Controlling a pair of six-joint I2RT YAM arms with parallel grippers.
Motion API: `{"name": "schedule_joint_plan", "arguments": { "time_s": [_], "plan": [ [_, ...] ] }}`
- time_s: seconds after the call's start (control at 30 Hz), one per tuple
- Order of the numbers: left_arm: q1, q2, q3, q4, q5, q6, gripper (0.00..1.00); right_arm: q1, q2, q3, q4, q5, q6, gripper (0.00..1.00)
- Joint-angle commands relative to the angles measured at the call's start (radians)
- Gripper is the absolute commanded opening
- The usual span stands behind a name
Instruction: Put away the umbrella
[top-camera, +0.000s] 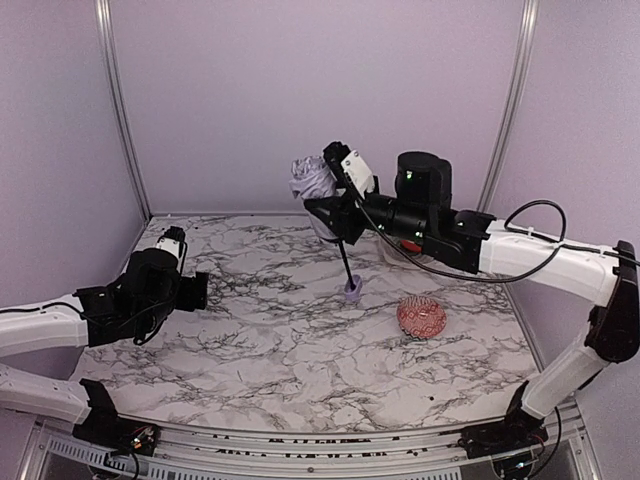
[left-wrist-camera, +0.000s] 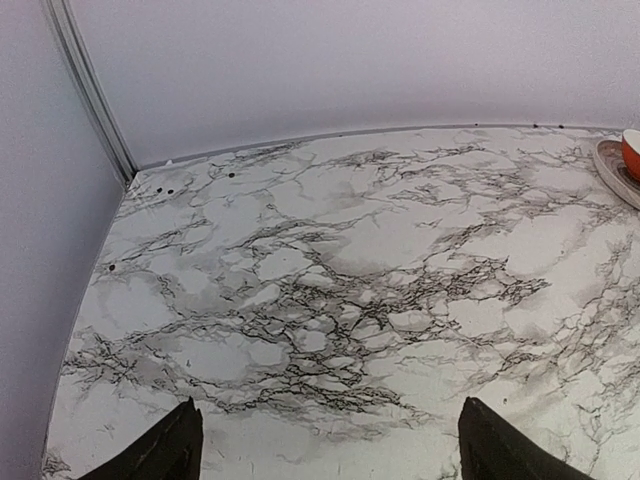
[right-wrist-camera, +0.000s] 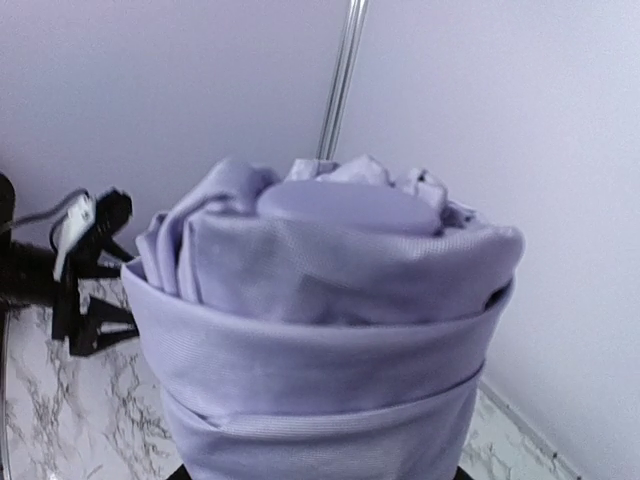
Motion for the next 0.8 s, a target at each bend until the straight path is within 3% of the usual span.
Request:
{"name": "schedule_joint_plan", "arguments": {
  "time_s": [0.0,0.13,0.2,0.43,0.6,0.77],
  "plan": [
    [0.003,0.046,0.008,-0.003,0.014,-0.018,0.89,-0.027,0.023,0.113,0.374,-0.282,0.034,0.16],
    [0.003,0.079,0.037,-0.013,0.038,-0.019,0.89,-0.029,0.063,0.329,0.376,-0.34,-0.002,0.16],
    [0.003,0.08,0.04,-0.01,0.045,-0.021,0.89,-0.028,0.066,0.339,0.432,-0.367,-0.009,0.16],
    [0.004,0.088,0.036,-0.004,0.059,-0.014,0.92,-0.029,0.131,-0.026,0.855,-0.348,0.115,0.11],
    [0.006,0.103,0.042,-0.006,0.063,-0.009,0.94,-0.023,0.412,-0.324,1.146,-0.41,0.21,0.07],
    [0.007,0.107,0.051,-0.016,0.063,0.001,0.94,-0.012,0.616,-0.428,1.227,-0.409,0.222,0.0]
  ]
}}
